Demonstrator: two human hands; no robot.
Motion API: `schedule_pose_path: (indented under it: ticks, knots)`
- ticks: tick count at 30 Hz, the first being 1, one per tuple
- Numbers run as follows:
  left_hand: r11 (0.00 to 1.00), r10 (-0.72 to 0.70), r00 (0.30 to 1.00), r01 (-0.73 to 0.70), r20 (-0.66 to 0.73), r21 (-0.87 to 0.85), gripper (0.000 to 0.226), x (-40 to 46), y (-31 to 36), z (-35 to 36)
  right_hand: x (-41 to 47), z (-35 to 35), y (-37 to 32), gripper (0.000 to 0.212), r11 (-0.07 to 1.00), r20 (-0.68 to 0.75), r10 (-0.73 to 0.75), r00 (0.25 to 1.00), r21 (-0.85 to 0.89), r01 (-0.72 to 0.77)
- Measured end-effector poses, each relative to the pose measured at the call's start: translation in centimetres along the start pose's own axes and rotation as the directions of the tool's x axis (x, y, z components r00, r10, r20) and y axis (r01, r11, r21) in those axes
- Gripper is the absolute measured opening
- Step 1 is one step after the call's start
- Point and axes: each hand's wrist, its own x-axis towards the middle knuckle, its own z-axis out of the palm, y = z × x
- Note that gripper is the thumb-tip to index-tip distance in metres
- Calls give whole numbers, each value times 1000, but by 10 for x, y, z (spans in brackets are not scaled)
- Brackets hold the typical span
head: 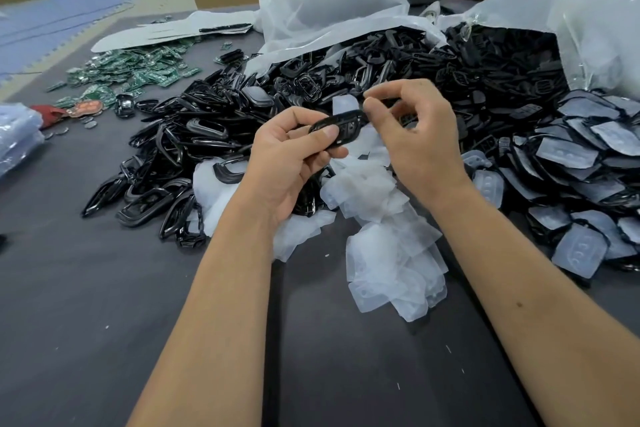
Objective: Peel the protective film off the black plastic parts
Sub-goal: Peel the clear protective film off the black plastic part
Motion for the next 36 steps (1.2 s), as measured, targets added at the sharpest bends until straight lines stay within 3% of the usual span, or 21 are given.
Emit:
schedule_pose_path:
  ticks: [2, 4, 8, 14, 18, 27, 36]
  knots:
    - [996, 8, 998, -13, 57, 89, 18, -1, -1, 0, 2, -2, -2, 38, 960, 118, 104, 988, 248, -131]
    - [984, 22, 995, -38, 94, 172, 16, -2, -2, 0, 3, -4, -2, 54, 924, 205, 133, 970, 329, -196]
    - [971, 50, 996, -66, 71, 230, 14, -2, -3, 1, 3, -2, 2, 27, 923, 188, 185, 965, 304, -236]
    - [985, 87, 991, -72, -97, 156, 17, 2, -4, 0, 6, -2, 8, 20, 810, 74, 301, 951, 507, -296]
    - [989, 122, 974, -102, -191, 108, 18, 4, -6, 2, 7, -1, 8, 7, 790, 57, 305, 951, 542, -286]
    - [979, 173, 949, -137, -263, 149, 18, 7, -12, 13, 4, -4, 1, 12, 779, 85, 324, 942, 541, -317]
    - [967, 219, 939, -174, -264, 185, 18, 7, -14, 13, 1, -7, -4, 9, 801, 156, 171, 973, 553, -229]
